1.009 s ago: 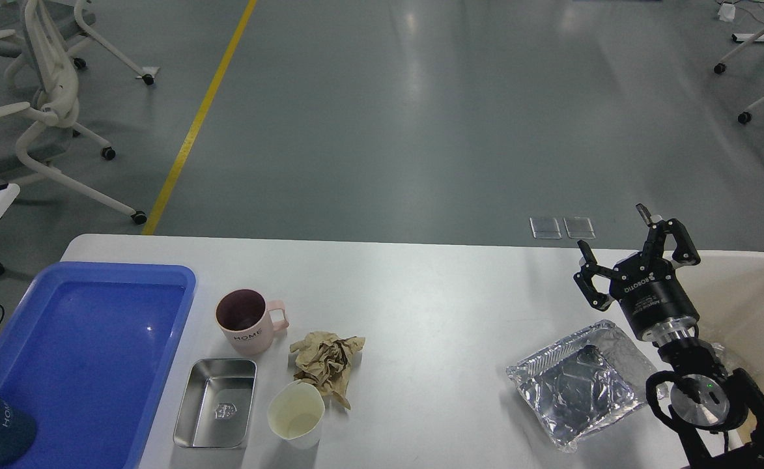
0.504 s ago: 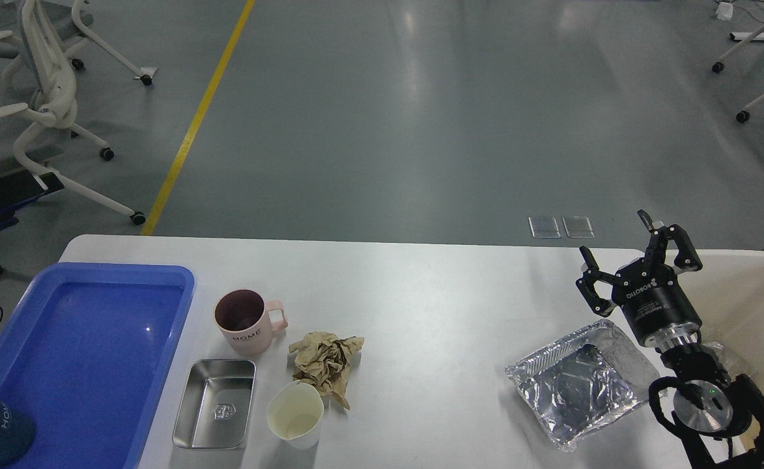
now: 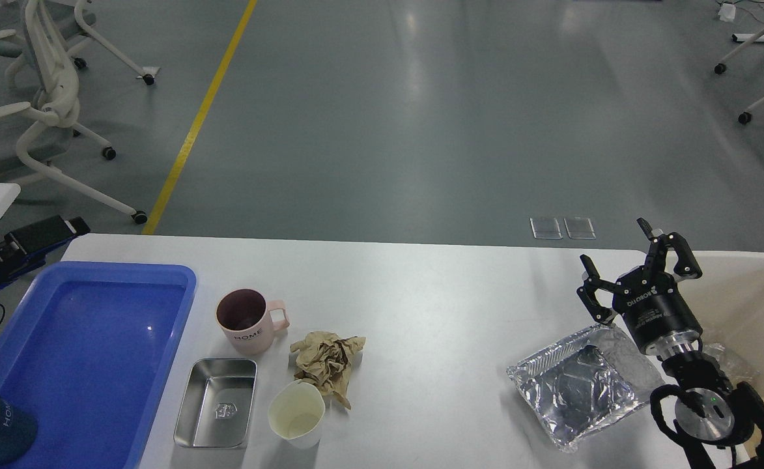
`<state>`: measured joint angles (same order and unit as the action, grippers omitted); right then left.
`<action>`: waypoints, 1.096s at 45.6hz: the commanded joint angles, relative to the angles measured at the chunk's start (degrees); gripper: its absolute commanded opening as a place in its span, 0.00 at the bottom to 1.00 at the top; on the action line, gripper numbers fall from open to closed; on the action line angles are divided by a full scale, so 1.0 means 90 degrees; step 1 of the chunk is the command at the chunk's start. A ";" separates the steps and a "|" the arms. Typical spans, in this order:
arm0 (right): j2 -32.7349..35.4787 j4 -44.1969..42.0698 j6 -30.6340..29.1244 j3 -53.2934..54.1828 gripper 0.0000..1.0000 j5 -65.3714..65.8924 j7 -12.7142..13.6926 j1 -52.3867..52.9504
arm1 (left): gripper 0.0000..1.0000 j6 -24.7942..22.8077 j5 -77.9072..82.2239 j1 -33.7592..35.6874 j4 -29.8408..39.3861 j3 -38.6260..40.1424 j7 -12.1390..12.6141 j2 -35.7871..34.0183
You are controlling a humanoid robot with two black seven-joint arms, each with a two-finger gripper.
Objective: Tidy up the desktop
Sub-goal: 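Reach the left gripper toward the pink mug and grasp it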
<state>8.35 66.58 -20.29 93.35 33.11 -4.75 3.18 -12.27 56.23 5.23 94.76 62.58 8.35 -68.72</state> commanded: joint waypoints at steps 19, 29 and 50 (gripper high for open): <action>0.0000 0.0014 -0.0002 0.0028 1.00 0.0012 -0.0009 -0.0148 | 0.97 -0.0629 0.0900 0.1411 -0.0412 -0.1612 -0.0009 0.0751; 0.0049 0.0024 -0.0002 0.0057 1.00 0.0012 -0.0009 -0.0197 | 0.97 0.0522 0.0939 0.0534 0.0221 -0.1602 -0.0019 0.0234; 0.0059 0.0014 -0.0002 0.0008 1.00 0.0022 -0.0009 -0.0187 | 0.97 0.1286 0.1310 -0.0649 0.0682 -0.1524 -0.0126 -0.0821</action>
<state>8.79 66.77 -20.29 93.47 33.30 -4.84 1.49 -1.04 67.85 -0.45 100.87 48.21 7.43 -74.42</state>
